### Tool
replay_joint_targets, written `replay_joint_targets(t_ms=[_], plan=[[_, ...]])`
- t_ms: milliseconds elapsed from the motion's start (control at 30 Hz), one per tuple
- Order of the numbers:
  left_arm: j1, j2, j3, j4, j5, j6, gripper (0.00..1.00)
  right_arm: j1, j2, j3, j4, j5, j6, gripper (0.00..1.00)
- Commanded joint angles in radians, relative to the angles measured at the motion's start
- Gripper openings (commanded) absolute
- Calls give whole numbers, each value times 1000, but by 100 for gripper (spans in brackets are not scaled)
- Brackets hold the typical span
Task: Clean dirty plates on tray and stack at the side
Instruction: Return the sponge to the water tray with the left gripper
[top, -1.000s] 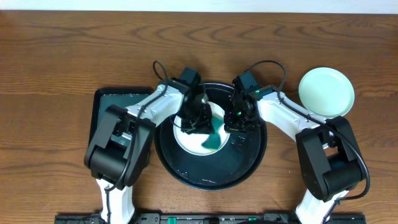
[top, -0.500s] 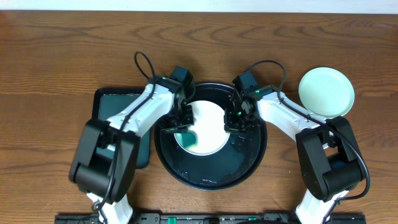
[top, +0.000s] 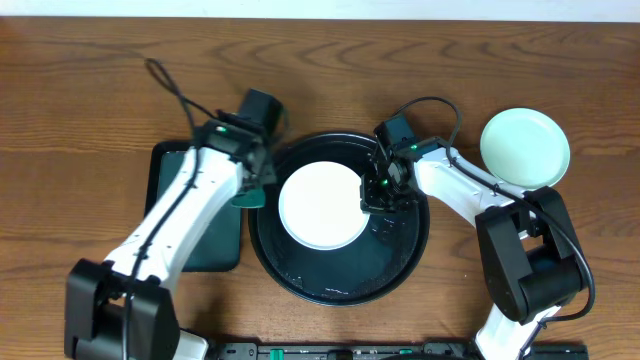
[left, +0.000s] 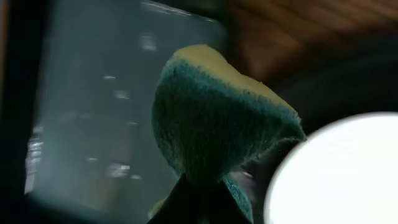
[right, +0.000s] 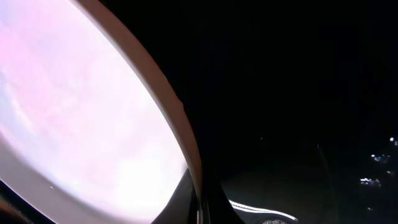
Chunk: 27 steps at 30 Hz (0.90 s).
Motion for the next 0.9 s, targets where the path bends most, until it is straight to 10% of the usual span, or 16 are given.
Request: replay_joint_targets(t_ms=[0, 367, 533, 867], plan=[[77, 14, 18, -15, -64, -15, 7, 7, 29, -20, -5, 92, -16, 1], [282, 171, 4, -22, 84, 43, 9, 7, 29, -20, -4, 92, -16, 1], [277, 239, 4, -22, 118, 68, 63, 7, 29, -20, 2, 91, -16, 1], [235, 40, 5, -37, 200, 82, 65, 7, 29, -18, 14, 65, -39, 1]])
